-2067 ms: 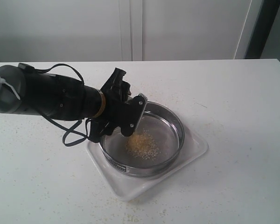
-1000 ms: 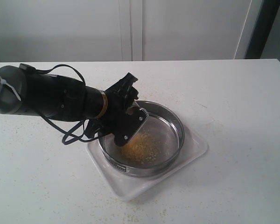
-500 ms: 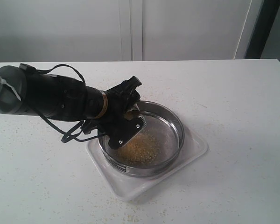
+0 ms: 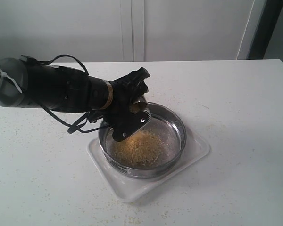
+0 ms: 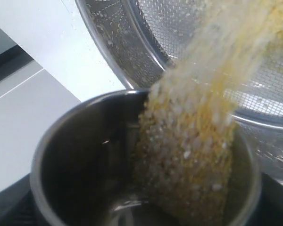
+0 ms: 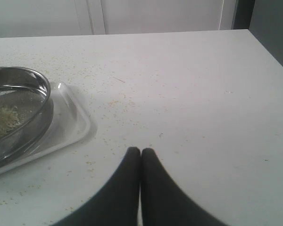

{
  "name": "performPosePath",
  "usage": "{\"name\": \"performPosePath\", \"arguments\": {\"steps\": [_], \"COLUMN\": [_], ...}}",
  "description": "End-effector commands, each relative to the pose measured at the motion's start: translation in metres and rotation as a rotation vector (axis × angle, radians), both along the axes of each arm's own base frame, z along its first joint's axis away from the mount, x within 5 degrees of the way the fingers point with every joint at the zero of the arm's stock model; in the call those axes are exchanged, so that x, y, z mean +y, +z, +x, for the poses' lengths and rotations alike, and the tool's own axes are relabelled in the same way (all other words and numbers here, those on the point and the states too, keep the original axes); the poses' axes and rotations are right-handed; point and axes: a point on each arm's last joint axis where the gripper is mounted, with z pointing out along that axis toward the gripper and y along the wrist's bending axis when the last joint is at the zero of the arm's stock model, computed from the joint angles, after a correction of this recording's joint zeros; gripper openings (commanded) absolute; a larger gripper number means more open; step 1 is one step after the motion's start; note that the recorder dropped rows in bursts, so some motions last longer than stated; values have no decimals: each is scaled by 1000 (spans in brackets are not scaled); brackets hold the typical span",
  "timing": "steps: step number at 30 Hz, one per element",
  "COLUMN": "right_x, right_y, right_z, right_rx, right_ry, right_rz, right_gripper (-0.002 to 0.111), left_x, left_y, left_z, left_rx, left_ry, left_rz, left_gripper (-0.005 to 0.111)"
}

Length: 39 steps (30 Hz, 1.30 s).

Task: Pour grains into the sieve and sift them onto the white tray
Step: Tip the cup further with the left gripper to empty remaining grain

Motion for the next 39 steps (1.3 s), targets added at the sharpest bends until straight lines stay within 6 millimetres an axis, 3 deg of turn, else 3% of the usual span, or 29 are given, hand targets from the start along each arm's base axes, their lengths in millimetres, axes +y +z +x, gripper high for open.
{"name": "performPosePath", "arguments": {"steps": [1,13,28,39], "right_x": [0,0,0,0], "right_y": [0,0,0,0], "right_z": [0,0,0,0], "right_rx": [-14,-14,-14,-14], "right_ry": [-3,-3,-3,-3], "right_rz": [1,1,1,1], "right_gripper": [0,0,0,0], "left_x": [-2,-2,1,-5], "left_y": [6,11,35,36], "left_z": [-1,-2,-8,-13], "left_rx": [-52,-104,-247,-258], "left_ry": [-56,-106,-196,-233], "left_rz": [44,94,209,211], "left_gripper": [0,0,0,0]}}
